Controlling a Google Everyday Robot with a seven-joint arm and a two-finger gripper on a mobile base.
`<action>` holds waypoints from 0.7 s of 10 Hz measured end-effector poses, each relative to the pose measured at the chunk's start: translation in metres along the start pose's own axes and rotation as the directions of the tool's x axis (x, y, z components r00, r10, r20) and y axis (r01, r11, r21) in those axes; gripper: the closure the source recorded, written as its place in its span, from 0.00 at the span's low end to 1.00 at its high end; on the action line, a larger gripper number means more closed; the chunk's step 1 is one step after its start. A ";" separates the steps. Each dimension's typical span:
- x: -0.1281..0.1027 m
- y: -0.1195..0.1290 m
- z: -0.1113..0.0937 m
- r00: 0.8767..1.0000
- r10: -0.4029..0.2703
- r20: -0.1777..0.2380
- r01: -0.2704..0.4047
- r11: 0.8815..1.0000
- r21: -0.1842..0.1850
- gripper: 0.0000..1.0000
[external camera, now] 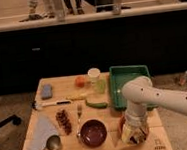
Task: Place eraser in purple bowl
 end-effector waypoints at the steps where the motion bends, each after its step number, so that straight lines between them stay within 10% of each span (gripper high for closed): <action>1: -0.004 0.000 0.006 1.000 -0.005 -0.018 0.005 1.000 0.001 0.20; 7: -0.024 -0.013 0.022 0.997 -0.015 -0.082 0.014 1.000 -0.014 0.20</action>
